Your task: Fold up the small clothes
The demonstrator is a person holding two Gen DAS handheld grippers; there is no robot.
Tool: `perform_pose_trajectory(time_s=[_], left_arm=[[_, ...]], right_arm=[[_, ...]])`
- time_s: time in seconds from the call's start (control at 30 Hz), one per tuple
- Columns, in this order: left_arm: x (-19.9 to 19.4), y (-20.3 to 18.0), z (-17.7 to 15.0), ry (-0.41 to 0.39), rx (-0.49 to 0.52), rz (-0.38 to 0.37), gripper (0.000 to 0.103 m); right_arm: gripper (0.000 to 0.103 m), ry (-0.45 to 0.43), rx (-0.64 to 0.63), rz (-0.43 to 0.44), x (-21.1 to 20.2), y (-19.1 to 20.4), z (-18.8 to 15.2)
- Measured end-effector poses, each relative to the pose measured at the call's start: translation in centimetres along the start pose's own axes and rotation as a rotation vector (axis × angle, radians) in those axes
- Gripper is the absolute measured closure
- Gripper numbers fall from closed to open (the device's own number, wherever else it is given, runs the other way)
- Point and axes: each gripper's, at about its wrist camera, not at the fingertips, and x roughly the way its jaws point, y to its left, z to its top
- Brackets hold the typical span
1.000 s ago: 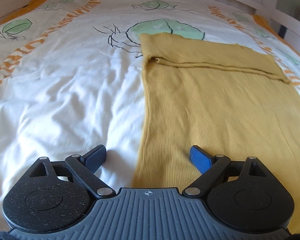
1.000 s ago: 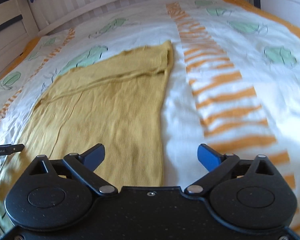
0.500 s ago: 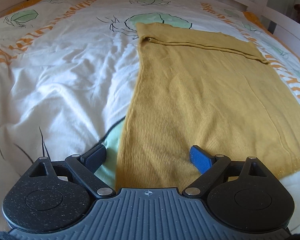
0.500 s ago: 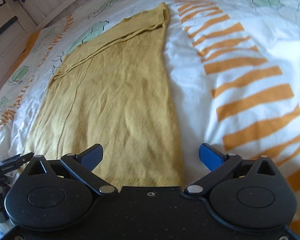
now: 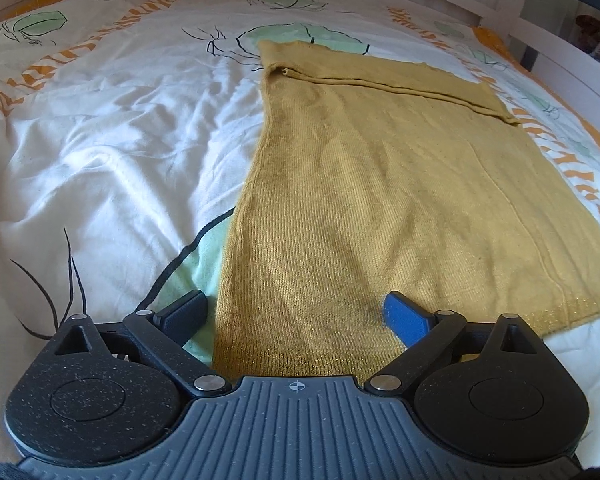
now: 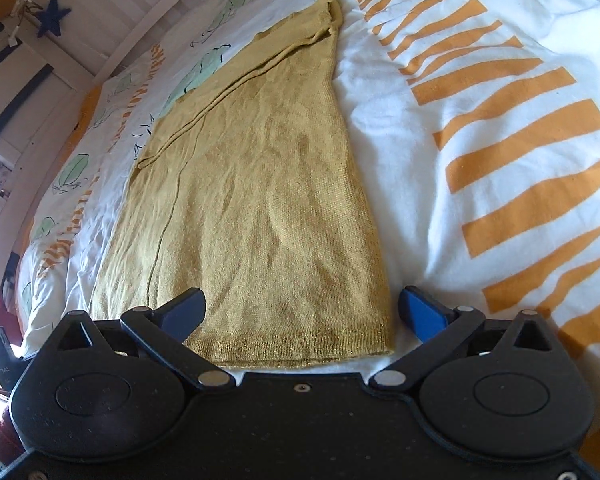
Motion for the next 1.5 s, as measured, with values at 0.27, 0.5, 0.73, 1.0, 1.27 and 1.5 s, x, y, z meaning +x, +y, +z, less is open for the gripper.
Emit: perform_pose_trajectory(time_s=[0.27,0.5,0.73,1.0,1.27,1.5], left_arm=[[-0.4,0.1,-0.1,-0.025,-0.012,-0.001,0.017],[-1.5,0.3,-0.2,-0.033,-0.027,-0.015,0.064],[-1.3,0.2,-0.1,-0.021,-0.029,-0.03,0.071],[-1.8,1.1,0.1,-0.034,-0.103,-0.065,0.093],[-3.7,1.7,1.4,-0.09,-0.159,-0.106,0.096],[-5.5,2.4,5.1,-0.195,-0.188,-0.129,0.098]], right_arm=[[0.0,0.005,-0.007,0.009,0.1,-0.1,0.1],[0.0,0.002,-0.001,0.019,0.1,-0.2,0.0],[0.0,0.012,0.013,0.039,-0.1,-0.5,0.2],[0.085,0.002,0.051,0.04,-0.4,-0.5,-0.1],[0.086,-0.092,0.012,0.064,-2.3,1.0,0.4],[0.086,-0.22,0.086,0.146,-4.3,0.9,3.0]])
